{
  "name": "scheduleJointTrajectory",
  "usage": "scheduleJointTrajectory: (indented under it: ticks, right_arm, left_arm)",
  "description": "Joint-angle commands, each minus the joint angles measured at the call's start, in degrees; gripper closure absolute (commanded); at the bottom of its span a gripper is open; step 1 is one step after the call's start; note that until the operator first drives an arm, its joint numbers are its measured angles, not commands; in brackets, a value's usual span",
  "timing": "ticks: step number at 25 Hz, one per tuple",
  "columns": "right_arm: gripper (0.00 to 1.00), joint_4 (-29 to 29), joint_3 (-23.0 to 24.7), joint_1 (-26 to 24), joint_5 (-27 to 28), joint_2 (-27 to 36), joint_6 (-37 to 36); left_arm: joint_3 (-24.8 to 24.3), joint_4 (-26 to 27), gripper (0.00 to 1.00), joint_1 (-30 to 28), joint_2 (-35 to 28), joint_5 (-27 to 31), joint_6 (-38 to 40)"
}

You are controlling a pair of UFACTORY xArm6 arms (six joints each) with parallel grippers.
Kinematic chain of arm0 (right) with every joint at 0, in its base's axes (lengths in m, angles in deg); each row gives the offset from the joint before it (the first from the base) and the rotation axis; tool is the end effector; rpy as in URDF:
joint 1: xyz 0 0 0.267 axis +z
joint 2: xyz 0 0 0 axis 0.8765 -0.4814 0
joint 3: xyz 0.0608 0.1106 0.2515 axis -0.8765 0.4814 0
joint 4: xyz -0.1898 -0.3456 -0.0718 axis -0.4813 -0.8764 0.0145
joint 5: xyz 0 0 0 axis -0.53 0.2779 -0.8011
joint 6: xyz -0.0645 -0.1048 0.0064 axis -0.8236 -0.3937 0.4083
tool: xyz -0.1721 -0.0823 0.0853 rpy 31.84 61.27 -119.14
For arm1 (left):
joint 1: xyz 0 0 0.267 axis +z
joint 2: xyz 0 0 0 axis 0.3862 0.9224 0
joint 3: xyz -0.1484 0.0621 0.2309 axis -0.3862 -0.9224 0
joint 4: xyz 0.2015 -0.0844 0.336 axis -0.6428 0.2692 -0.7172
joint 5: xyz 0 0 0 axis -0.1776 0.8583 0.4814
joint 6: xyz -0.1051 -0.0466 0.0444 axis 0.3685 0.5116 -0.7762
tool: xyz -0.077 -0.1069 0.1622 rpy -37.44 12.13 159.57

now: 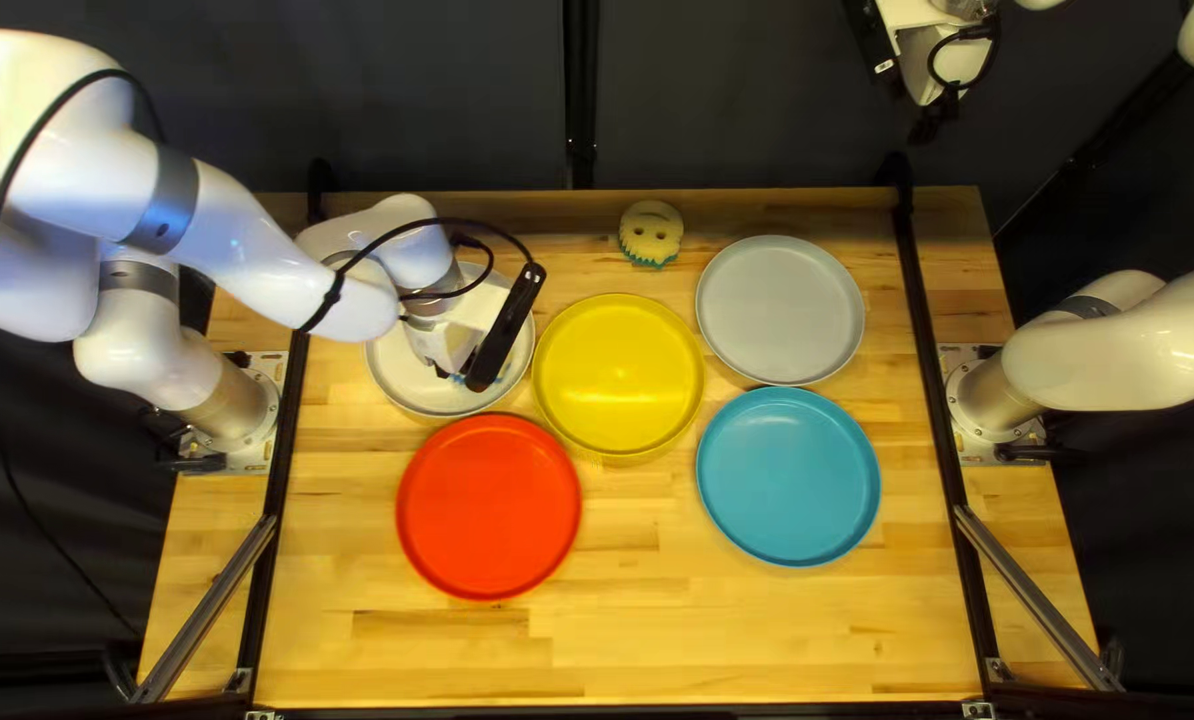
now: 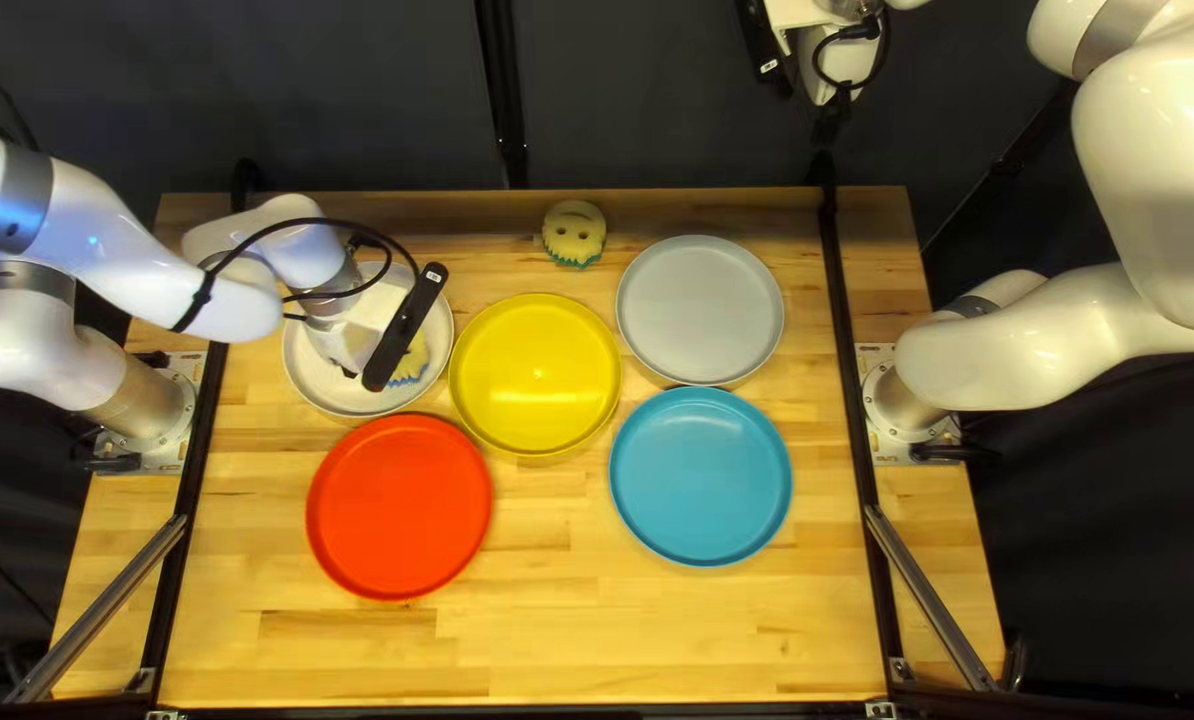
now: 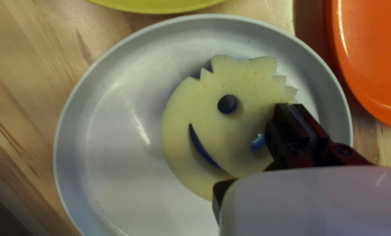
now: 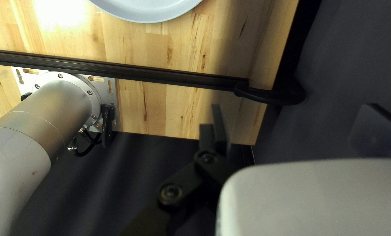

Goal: Pick up sponge and scrub the plate

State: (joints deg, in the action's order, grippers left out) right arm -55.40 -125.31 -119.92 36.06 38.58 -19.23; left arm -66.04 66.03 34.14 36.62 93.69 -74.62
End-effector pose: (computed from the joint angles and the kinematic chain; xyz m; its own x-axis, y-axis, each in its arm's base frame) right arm 0.1943 -0.3402 0.1910 0.9915 0.1115 -0.0674 0.1077 -0.9925 -0.0575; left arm 0.3816 0.0414 -0.0375 0.9082 -0.3823 0.1704 -0.4042 -0.9069 0.1194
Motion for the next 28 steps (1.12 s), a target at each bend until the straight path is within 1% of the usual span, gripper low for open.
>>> scheduleJointTrajectory:
  ticks: [1,5,11,13,15,19,24,28]
  right_arm:
    - [0.0,0.0,0.0,0.0,0.0,0.0,0.0]
    - [0.0,0.0,0.0,0.0,0.0,0.0,0.0]
    - [0.0,0.0,0.0,0.0,0.0,0.0,0.0]
    - [0.0,0.0,0.0,0.0,0.0,0.0,0.0]
    - [0.0,0.0,0.0,0.0,0.0,0.0,0.0]
    - [0.0,0.0,0.0,0.0,0.0,0.0,0.0]
    - [0.0,0.0,0.0,0.0,0.0,0.0,0.0]
    - [0.0,0.0,0.0,0.0,0.0,0.0,0.0]
  left_arm:
    - [-3.27,-0.67,1.0,-0.26,-4.06,1.07,1.11]
    - [-6.39,-1.51,1.0,-0.61,-8.13,2.21,3.05]
    - [-12.44,-1.19,1.0,-0.58,-14.71,2.97,4.56]
    - [-13.1,-0.25,1.0,-0.14,-14.99,2.67,3.75]
    - [-12.85,2.04,1.0,0.58,-13.45,1.4,1.44]
    - [-9.28,8.24,1.0,1.64,-7.54,-1.75,-4.42]
    - [-4.34,11.96,1.0,2.9,-1.97,-2.94,-9.03]
    - [-2.26,13.21,1.0,3.58,0.05,-3.1,-10.92]
